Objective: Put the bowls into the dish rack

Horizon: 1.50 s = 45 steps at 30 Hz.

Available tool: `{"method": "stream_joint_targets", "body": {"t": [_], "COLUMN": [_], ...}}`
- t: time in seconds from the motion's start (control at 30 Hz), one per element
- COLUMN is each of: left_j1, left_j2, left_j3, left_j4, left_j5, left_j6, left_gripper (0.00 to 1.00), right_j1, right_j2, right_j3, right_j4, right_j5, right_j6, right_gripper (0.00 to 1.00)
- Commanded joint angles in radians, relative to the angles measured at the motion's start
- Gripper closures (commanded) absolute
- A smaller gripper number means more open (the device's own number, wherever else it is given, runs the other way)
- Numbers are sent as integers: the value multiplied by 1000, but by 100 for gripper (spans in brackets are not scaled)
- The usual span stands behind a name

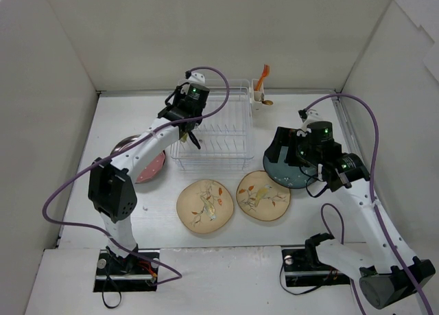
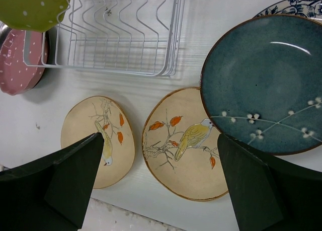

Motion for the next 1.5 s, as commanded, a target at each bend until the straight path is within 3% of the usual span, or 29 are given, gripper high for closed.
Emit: {"method": "stream_joint_targets", "body": {"t": [0.0, 0.5, 0.9, 1.1, 1.33, 1.47], "left_j1": [-5, 23, 63, 98, 161, 263], "left_j2": [-49, -43, -84, -150, -300, -479], "left_j3": [16, -68, -108, -129, -159, -295], "left_j4": [91, 39, 9, -10, -44, -66], "left_j5": [-23, 69, 140, 216, 394, 544], "left_j6": [-27, -153, -227, -268, -349, -504], "left_gripper": [100, 98, 43, 22, 10, 10], "right_j1": [-6, -3, -3, -4, -3, -3], "right_j2": [-16, -24, -44, -44, -52, -53], "right_j3": [-4, -34, -47, -42, -19, -2], "right_j4": [27, 27, 26, 22, 22, 22], "right_j5": [-12, -24, -32, -50, -64, -76], "right_j6": [0, 12, 13, 13, 0, -11], "right_gripper": [6, 6, 6, 6, 6, 6]}}
